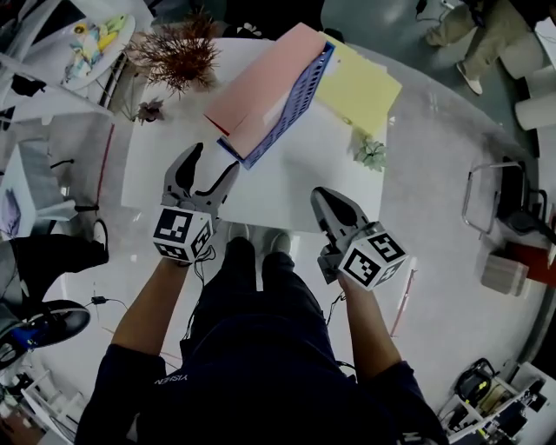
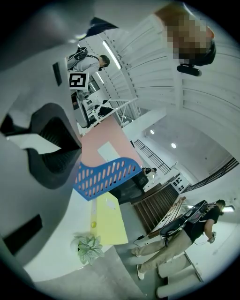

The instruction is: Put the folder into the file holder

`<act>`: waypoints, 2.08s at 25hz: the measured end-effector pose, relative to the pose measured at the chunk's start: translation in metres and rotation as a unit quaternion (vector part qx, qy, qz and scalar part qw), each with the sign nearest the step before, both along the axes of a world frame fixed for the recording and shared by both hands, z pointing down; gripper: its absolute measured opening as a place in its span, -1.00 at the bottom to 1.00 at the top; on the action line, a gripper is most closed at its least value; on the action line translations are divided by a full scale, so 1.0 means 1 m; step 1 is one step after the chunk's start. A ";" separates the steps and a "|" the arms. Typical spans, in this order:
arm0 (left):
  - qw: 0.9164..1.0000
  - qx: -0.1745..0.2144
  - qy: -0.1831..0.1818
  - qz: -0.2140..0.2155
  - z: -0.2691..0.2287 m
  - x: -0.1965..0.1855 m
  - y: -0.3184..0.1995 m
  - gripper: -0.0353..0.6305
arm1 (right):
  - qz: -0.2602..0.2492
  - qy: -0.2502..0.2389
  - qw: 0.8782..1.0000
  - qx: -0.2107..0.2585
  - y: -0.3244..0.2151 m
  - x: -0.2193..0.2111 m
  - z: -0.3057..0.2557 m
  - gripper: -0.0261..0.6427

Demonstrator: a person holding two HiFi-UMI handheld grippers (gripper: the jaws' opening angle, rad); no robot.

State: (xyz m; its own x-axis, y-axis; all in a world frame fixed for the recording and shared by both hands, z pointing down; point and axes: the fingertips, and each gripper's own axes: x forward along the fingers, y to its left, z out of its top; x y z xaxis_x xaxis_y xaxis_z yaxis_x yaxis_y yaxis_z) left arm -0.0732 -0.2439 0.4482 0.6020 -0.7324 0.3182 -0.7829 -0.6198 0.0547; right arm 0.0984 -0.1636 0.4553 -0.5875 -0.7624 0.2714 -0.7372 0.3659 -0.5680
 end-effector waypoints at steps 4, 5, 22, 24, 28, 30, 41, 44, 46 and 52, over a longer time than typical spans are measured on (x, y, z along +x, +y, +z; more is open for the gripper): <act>1.000 -0.003 0.006 0.001 -0.004 -0.006 0.006 0.09 | -0.006 0.002 1.000 0.006 -0.003 -0.007 -0.007 -0.91; 1.000 -0.004 0.008 0.003 -0.005 -0.007 0.008 0.09 | -0.008 0.003 1.000 0.007 -0.004 -0.009 -0.008 -0.91; 0.999 -0.009 0.035 0.026 -0.024 -0.008 0.031 -0.17 | -0.020 0.010 0.999 0.024 -0.019 -0.025 -0.026 -0.91; 0.999 -0.008 0.037 0.027 -0.026 -0.009 0.032 -0.20 | -0.021 0.011 0.999 0.025 -0.020 -0.026 -0.028 -0.91; 0.999 -0.007 0.040 0.029 -0.029 -0.010 0.032 -0.27 | -0.023 0.011 0.999 0.028 -0.023 -0.029 -0.031 -0.91; 0.999 -0.007 0.040 0.031 -0.031 -0.011 0.032 -0.32 | -0.024 0.011 0.999 0.030 -0.024 -0.030 -0.033 -0.91; 0.997 0.007 0.046 0.056 -0.046 -0.003 0.038 -0.51 | -0.027 0.013 0.999 0.042 -0.028 -0.033 -0.044 -0.91; 0.997 0.007 0.049 0.059 -0.049 -0.002 0.039 -0.56 | -0.028 0.014 0.999 0.045 -0.028 -0.034 -0.046 -0.91; 0.997 0.008 0.049 0.062 -0.050 0.000 0.040 -0.56 | -0.029 0.015 0.998 0.046 -0.028 -0.034 -0.047 -0.91; 0.996 0.012 0.052 0.069 -0.057 0.006 0.041 -0.62 | -0.032 0.016 0.998 0.048 -0.028 -0.031 -0.048 -0.91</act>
State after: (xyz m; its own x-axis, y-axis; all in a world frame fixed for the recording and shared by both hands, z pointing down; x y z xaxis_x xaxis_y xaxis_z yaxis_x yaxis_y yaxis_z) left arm -0.0673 -0.2032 0.3914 0.7264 -0.6472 0.2315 -0.6810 -0.7232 0.1150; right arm 0.0672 -0.1919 0.4071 -0.6273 -0.7476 0.2181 -0.7281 0.4638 -0.5047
